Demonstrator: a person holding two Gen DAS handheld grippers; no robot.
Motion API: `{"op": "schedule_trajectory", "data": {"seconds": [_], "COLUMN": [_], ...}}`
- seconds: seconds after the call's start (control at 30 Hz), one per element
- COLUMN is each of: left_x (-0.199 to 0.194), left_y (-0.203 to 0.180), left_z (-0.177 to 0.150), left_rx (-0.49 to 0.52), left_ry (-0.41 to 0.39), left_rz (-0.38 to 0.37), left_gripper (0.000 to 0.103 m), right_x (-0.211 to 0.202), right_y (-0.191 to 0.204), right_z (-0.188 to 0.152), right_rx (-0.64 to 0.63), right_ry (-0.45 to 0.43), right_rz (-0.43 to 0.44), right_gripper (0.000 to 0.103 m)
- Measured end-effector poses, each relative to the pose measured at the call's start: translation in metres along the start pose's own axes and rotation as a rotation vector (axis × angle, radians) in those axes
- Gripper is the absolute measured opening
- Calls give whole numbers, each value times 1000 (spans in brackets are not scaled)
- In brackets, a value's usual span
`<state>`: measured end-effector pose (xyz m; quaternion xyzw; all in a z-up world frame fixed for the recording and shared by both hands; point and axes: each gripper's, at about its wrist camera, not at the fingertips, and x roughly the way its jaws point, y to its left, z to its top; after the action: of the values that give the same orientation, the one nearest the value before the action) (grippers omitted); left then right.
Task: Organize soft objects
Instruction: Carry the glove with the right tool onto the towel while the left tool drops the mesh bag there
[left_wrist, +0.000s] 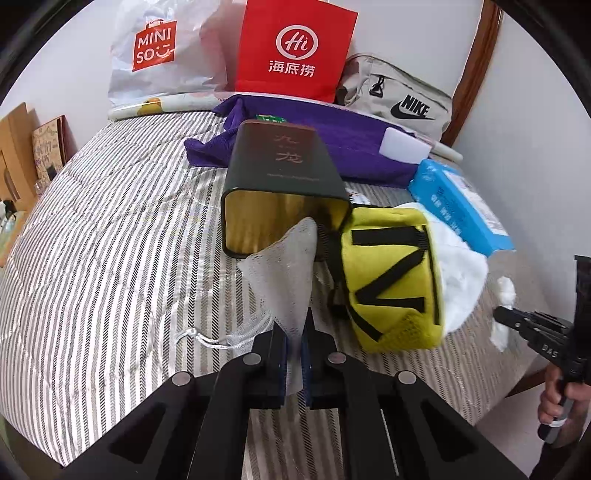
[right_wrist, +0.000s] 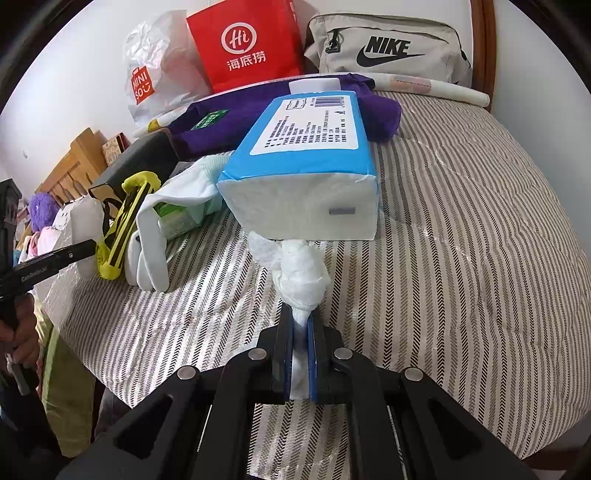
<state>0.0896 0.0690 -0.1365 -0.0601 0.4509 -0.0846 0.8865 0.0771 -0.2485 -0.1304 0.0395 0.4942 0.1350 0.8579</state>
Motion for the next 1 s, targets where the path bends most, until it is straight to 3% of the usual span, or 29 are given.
{"op": "schedule_trajectory", "data": {"seconds": [0.53, 1.0], "left_x": [-47, -39], "left_y": [-2, -5], "left_z": [32, 109], "left_rx": [-24, -25], "left_ry": [-69, -93], "left_rz": [-14, -40], "left_gripper": [7, 7], "right_x": [-50, -49], "right_y": [22, 31], "right_z": [38, 132], "right_rx": [-71, -131], "right_ry": [-113, -173], "right_rz": [53, 77], "right_gripper": [7, 7]}}
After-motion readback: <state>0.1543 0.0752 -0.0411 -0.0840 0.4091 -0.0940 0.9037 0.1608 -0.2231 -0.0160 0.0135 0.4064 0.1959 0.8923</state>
